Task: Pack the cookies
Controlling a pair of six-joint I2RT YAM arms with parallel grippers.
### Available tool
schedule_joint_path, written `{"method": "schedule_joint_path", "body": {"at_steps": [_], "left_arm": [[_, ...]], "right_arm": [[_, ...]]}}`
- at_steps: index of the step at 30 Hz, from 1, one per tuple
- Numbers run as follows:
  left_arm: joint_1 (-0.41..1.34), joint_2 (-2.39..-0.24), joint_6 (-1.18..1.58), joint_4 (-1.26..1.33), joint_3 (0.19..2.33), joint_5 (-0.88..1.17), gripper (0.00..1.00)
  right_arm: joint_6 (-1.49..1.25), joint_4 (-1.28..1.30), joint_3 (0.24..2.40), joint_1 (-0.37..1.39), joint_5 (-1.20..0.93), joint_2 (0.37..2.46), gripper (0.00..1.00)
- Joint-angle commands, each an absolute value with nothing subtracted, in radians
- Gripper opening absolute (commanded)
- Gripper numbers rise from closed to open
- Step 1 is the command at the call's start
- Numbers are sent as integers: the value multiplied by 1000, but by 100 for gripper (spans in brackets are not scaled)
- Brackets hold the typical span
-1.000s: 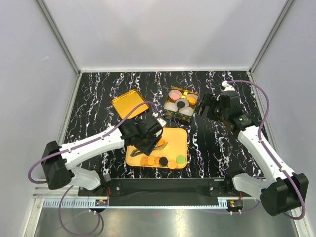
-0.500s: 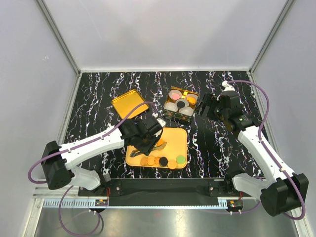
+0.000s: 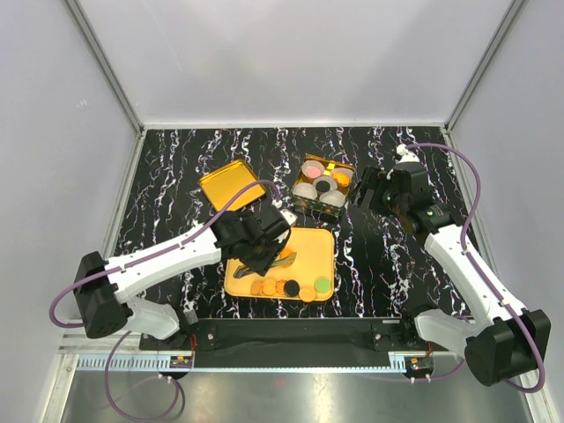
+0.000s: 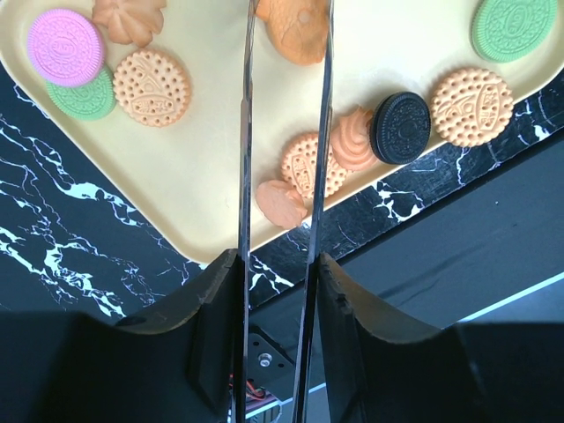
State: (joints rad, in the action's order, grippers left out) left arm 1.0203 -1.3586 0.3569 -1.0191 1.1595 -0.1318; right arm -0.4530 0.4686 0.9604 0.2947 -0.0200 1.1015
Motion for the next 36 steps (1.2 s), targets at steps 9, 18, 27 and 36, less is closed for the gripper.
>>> {"method": "schedule_joint_path", "body": {"at_steps": [9,18,27,36], "left_arm": [[1022,-1319,337,-1015,1256,-169,39],[989,-1365,304,-1006,1374,-166,39],[887,-1538,236,-953,1624,-161,40],[807,-1768,218,-904,1818,-175,40]], "right_arm": [[-448,454,982,301,-14,1089,100],[-449,454,983,301,-17,1092,100],[-454,446,976,301,-23,1089,100],[-446,449,973,301,-29,1083,100]]}}
